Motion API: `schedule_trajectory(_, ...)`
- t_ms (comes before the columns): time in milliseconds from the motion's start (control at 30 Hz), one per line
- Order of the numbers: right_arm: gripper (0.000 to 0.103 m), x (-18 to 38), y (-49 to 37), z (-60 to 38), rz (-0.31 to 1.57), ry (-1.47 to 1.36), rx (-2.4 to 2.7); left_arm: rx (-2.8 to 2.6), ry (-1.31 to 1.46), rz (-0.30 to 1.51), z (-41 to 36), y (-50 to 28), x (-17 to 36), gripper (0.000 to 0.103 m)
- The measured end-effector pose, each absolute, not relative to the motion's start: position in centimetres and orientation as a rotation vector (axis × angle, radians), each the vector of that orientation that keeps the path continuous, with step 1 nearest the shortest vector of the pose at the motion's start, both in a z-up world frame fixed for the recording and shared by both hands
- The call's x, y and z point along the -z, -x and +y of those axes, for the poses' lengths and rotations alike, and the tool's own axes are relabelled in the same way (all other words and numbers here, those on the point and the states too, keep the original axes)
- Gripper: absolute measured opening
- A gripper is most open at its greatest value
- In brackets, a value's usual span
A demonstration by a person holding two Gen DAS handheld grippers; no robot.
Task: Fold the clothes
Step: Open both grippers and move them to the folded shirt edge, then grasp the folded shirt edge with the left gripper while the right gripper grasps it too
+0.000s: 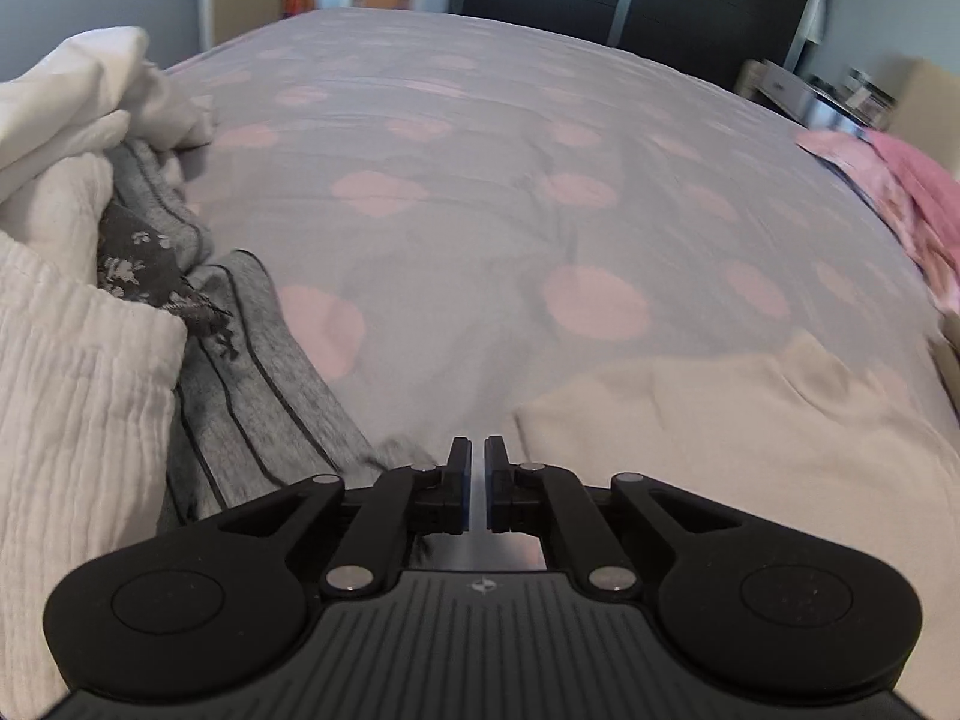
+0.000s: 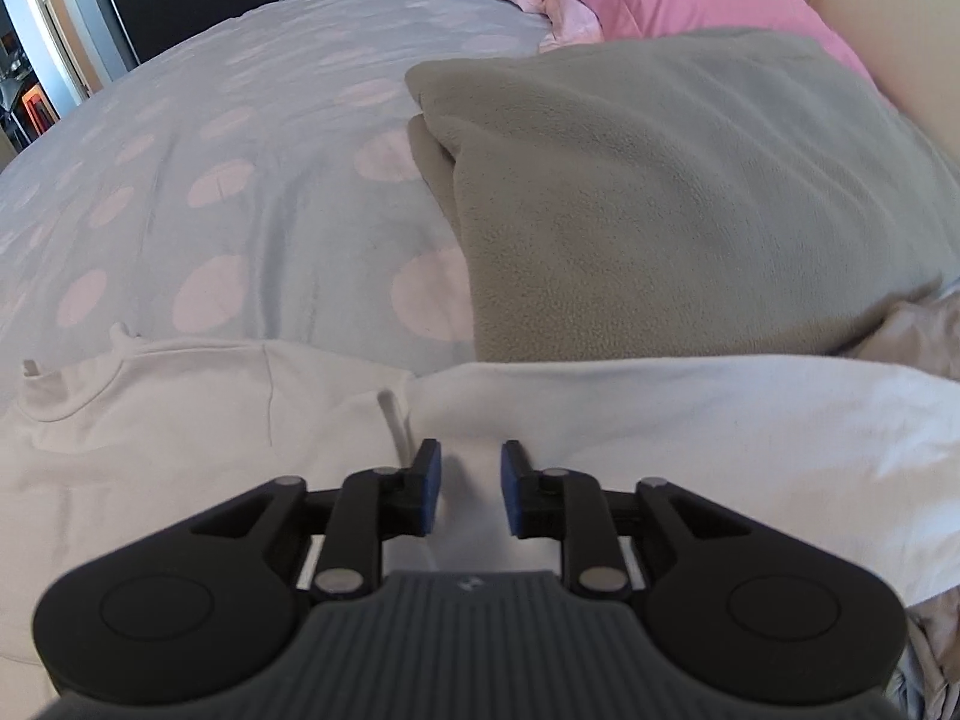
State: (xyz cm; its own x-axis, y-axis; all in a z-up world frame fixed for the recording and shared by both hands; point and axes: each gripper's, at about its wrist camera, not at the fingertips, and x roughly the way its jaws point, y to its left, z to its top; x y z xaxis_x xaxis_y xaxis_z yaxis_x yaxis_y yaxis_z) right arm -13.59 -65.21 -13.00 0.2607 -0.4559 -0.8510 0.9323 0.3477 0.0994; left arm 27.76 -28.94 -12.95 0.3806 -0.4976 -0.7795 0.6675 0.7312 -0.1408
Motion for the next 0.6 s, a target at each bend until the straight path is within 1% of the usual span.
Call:
schedule_trajectory(33,0.025,12.9,13.6,-65.1,0.834,-0.696,1.045,0.777,-0.217,0.92,-28.6,-27.3,12.8,0.009)
schedule_trajectory(167,0.026,12.6,13.3,-64.1,0.861,-0.687,1.028,0.864,-0.225,0.975,-27.7,-25.5,13.0,0.022)
schedule_trajectory(200,0.026,12.5,13.4,-63.8,0.865,-0.688,1.02,0.883,-0.22,0.993,-27.5,-25.1,13.1,0.028)
schedule_trajectory(233,0.027,12.5,13.5,-63.5,0.866,-0.695,1.013,0.894,-0.211,1.0,-27.4,-24.8,13.3,0.031)
schedule_trajectory(367,0.028,12.2,14.6,-62.9,0.839,-0.756,0.979,0.891,-0.204,0.996,-27.2,-23.8,13.3,0.032)
schedule_trajectory(500,0.028,11.6,15.9,-62.8,0.786,-0.823,0.943,0.907,-0.262,0.95,-27.4,-22.3,12.8,0.032)
schedule_trajectory(567,0.028,11.6,16.2,-62.8,0.77,-0.853,0.923,0.921,-0.29,0.927,-27.3,-21.5,12.7,0.034)
schedule_trajectory(600,0.028,11.7,16.3,-62.9,0.768,-0.862,0.914,0.931,-0.308,0.916,-27.3,-21.1,12.6,0.038)
